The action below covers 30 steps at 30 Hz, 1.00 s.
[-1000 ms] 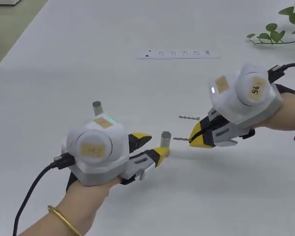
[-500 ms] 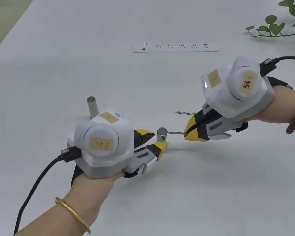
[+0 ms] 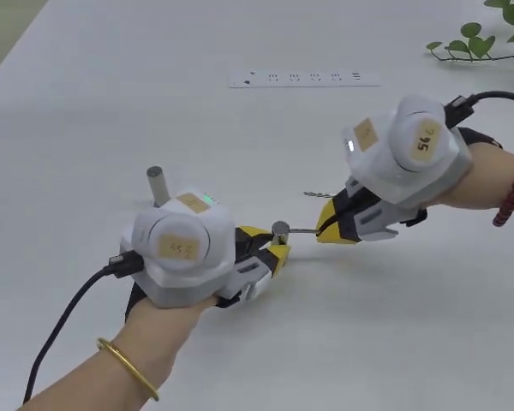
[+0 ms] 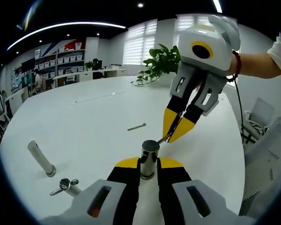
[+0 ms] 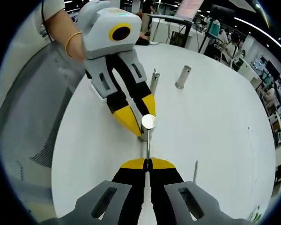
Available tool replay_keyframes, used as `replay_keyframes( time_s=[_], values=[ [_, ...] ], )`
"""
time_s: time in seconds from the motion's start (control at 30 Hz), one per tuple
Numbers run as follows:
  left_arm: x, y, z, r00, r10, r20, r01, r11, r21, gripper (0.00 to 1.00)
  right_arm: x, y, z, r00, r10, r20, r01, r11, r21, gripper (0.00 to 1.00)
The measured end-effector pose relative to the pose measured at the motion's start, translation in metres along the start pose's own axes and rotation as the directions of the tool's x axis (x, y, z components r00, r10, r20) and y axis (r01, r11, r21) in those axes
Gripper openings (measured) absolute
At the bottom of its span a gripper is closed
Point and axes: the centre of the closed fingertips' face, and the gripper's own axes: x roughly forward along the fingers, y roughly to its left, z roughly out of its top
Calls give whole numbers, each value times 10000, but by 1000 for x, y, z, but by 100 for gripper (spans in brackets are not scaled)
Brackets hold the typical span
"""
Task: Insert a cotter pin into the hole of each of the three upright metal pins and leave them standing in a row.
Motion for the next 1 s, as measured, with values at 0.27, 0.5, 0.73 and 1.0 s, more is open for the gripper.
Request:
replay_keyframes(
  time_s=[0.27,0.5,0.73,1.0],
  values=[
    [3,1,-2,10000,-39,-39,39,10000,-29,12,0,1,2,9994,78,-332,-89,9994,-339,3],
    [4,1,-3,10000,-71,-3,71,9998,-182,12,-1,2,5,9957,172,-915,-212,9989,-423,3],
    [4,1,-5,9999,-100,125,104,9995,-285,12,1,3,11,9938,207,-1095,-255,9987,-432,3],
    [4,1,-5,9996,-148,226,157,9990,-426,12,4,3,17,9944,280,-1023,-328,9985,-447,4]
  ],
)
